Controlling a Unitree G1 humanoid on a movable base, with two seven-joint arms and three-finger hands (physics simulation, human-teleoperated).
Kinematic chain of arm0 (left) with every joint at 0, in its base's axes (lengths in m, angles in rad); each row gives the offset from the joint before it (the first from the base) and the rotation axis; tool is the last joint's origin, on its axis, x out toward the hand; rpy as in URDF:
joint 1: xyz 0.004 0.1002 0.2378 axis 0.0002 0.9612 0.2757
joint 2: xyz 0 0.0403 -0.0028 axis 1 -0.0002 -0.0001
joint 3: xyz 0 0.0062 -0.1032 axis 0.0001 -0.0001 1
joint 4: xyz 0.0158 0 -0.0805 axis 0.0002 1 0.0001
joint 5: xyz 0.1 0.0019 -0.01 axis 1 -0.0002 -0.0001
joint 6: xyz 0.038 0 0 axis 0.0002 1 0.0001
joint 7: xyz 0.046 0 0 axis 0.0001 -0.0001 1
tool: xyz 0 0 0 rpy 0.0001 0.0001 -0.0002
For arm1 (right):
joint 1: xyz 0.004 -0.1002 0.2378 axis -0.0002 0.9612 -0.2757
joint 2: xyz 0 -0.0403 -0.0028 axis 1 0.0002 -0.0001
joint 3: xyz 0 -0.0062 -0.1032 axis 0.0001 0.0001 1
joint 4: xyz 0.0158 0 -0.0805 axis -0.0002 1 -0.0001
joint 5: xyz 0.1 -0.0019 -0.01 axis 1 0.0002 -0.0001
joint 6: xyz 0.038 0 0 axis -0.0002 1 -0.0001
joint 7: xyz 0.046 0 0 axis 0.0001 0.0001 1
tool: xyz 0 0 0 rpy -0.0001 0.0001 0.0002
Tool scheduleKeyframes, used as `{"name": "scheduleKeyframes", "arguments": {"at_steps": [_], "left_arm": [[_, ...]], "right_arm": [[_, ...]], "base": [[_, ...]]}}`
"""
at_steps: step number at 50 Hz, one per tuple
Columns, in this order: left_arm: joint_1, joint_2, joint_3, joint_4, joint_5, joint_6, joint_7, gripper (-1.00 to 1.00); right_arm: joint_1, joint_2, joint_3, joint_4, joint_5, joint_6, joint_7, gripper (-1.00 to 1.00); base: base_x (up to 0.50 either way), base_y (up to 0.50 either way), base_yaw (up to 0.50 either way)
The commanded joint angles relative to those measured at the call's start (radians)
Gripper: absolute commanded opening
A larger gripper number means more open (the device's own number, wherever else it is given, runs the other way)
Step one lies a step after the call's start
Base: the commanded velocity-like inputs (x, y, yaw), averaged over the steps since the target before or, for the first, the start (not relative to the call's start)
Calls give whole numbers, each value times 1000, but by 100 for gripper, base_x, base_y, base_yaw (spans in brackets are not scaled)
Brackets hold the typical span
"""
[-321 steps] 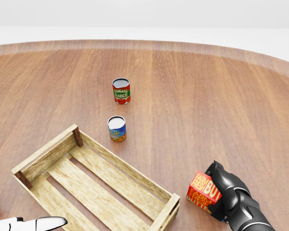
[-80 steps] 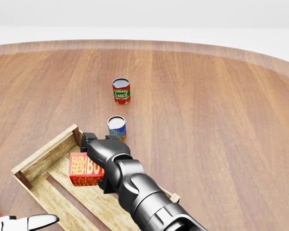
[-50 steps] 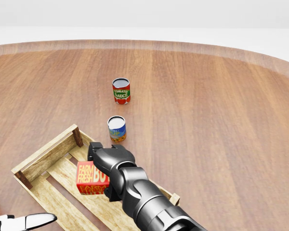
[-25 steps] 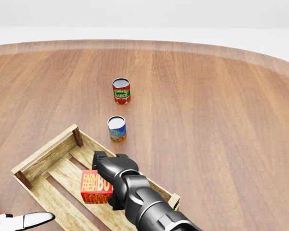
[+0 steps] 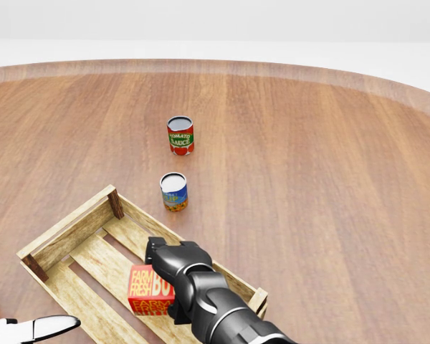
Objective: Pick up the butter and put it in the tray.
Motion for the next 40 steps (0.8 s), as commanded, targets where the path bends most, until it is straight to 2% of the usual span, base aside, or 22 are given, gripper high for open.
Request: {"name": "scheduleKeyframes", "arguments": {"at_steps": [1, 23, 24, 25, 40], "left_arm": [[-1, 0, 3, 1, -2, 1, 0, 100], [-5, 2, 10, 7, -8, 1, -2, 100], [-6, 2, 10, 8, -8, 1, -2, 100], [-7, 3, 11, 9, -8, 2, -2, 100], [-6, 2, 12, 5, -10, 4, -4, 100]], "right_arm": [[-1, 6, -18, -11, 1, 0, -13, -100], [-9, 4, -27, -8, 4, 0, -32, -100], [-10, 4, -29, -8, 7, 0, -29, -44], [-11, 5, -39, -10, 22, -6, -24, 100], [-6, 5, -20, -10, 5, -10, -23, 100]], "base": [[0, 0, 0], [0, 0, 0], [0, 0, 0], [0, 0, 0], [0, 0, 0]]}}
